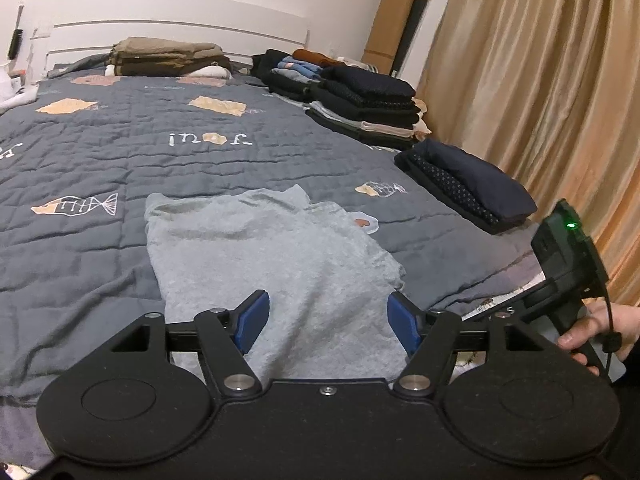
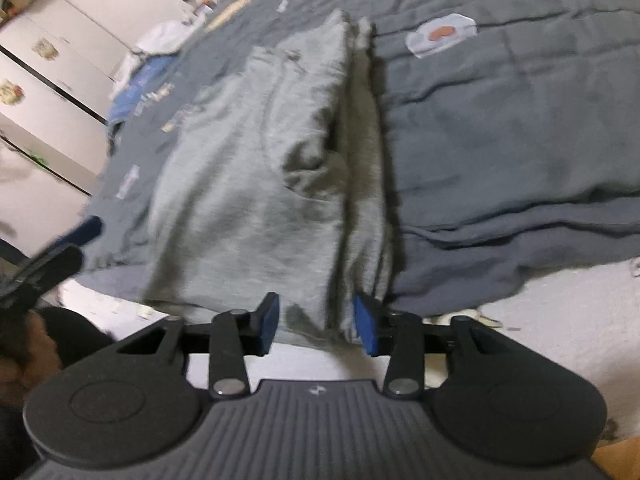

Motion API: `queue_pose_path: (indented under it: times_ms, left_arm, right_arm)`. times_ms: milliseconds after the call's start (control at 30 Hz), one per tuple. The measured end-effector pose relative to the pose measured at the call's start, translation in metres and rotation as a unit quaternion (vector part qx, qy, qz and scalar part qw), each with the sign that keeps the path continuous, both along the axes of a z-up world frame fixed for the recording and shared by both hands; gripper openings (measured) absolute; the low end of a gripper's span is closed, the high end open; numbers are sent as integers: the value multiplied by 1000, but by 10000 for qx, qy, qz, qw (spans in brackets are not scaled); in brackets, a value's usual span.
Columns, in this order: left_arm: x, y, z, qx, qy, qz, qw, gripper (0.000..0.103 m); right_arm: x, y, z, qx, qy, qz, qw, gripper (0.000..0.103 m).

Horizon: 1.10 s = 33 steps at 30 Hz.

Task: Fold clothes

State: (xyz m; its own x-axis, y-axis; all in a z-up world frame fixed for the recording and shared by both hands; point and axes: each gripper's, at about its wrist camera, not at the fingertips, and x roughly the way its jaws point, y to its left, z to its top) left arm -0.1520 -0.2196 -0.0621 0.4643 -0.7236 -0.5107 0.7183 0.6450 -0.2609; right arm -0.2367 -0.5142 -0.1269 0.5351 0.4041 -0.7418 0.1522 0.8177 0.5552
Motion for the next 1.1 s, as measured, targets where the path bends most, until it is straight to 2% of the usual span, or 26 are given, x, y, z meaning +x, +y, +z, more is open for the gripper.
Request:
queue_pose_path:
  times_ms: [67, 100, 167, 200, 233, 267, 300, 333, 500, 600, 667, 733, 800, 900, 967, 1067, 1100]
  left_arm:
    - [1, 1, 0, -16, 7, 24, 10000, 66]
    - [1, 1, 1, -19, 0, 31, 10000, 66]
    - [0, 1, 1, -10, -19, 26, 10000, 66]
    - [0, 1, 1, 2, -32, 20, 10000, 66]
    - [-1, 0, 1, 18, -47, 21, 10000, 66]
    - [-1, 0, 1, 34, -60, 27, 10000, 66]
    - [-1, 0, 1, 46, -65, 36, 10000, 66]
    - [0, 1, 1, 46, -63, 52, 10000, 66]
    - [2, 4, 2, 9, -33, 143, 9999, 66]
    - [4, 3, 2, 31, -20, 150, 9999, 66]
    - [4, 2, 2, 70, -26, 117, 9999, 66]
    - [3, 1, 1, 112, -39, 96, 9999, 66]
    - [3, 2, 1, 131, -47, 120, 9998, 66]
    - [5, 2, 1, 117, -9, 181, 9998, 66]
    - [6, 2, 1, 119, 11, 181, 9998, 66]
    - [5, 2, 1, 137, -5, 163, 9998, 66]
    - [5, 2, 1, 143, -10, 156, 9998, 66]
  right_arm:
    - [1, 1, -2, 3, 18, -34, 10000, 40]
    - [2, 1, -3, 5, 27, -51, 10000, 43]
    - [3, 2, -6, 8, 45, -85, 10000, 42]
    - [2, 2, -4, -16, -1, -83, 10000, 37]
    - [1, 3, -1, -53, -79, -70, 9999, 21]
    - [-1, 4, 1, -90, -156, -56, 9998, 12]
    - [-3, 2, 4, -53, -194, -90, 9998, 6]
    - [-4, 0, 6, 26, -211, -152, 9997, 6]
    - [-17, -4, 29, -4, -449, -172, 9988, 5]
    - [-23, -8, 41, -196, -546, -167, 9982, 5]
    - [-20, -5, 39, -548, -426, -65, 9976, 6]
    - [-12, -2, 30, -1143, -82, -62, 9934, 7]
    - [-11, -6, 23, -1438, 146, -150, 9894, 7]
    - [-18, -13, 24, -1033, -1, -203, 9944, 8]
    - [-21, -13, 30, -691, -256, -146, 9972, 10]
    - [-20, -10, 32, -436, -385, -58, 9983, 20]
    - [-18, -9, 30, -469, -336, -45, 9983, 28]
